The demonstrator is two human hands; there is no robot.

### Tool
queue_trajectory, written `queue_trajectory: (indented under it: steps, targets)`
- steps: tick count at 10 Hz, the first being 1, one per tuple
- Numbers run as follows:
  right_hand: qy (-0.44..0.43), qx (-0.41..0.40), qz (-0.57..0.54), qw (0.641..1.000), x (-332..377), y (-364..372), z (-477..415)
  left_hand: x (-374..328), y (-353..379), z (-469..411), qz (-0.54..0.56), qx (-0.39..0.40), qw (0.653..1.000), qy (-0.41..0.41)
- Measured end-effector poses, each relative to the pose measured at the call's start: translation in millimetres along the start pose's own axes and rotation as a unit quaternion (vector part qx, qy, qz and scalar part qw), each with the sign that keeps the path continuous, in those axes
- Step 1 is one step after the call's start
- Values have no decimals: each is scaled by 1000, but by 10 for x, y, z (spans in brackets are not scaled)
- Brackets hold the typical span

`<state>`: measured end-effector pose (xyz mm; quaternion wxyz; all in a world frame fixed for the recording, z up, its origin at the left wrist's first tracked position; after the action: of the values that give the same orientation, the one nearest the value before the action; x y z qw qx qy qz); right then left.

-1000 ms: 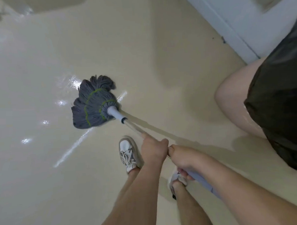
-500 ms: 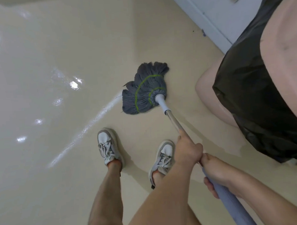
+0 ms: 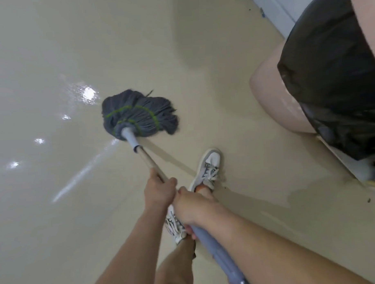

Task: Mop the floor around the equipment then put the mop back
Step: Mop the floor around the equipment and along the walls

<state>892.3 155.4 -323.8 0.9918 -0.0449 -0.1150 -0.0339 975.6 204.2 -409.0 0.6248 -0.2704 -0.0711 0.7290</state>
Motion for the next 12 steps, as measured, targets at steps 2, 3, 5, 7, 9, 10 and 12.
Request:
queue_trajectory:
  steps: [2,3,5,7,9,10,12]
  targets:
    - [-6,-39,42,998,-103,685,-91,518,-128,94,-30,-2,999,-19]
    - [-14,-67,56,996,-414,609,-172,438,82,157,-43,22,999,-12]
    - [-57,-85,92,990,-1207,456,-25,279,793,462,-91,46,994,35]
    - [40,-127,-16,991,-2367,321,269,130,1990,981,-170,129,970,119]
    - [136,-90,-290,943,-3038,387,605,172,2666,1456,-188,182,953,154]
    - [105,-73,-295,947,-2810,435,622,264,2468,1354,-140,172,965,142]
    - [99,2,-290,952,-2182,680,580,608,1793,1119,-113,93,983,110]
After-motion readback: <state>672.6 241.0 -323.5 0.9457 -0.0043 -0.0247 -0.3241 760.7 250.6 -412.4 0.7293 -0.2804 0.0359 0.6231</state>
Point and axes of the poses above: each hand's wrist, its own z-axis away from the middle knuckle, its own y-axis out of the palm, x = y × z, the point moved 2 cm from there along -z, towards the middle knuckle, and after that the axes turned 1 degree about -y, right-handed, at the moved point
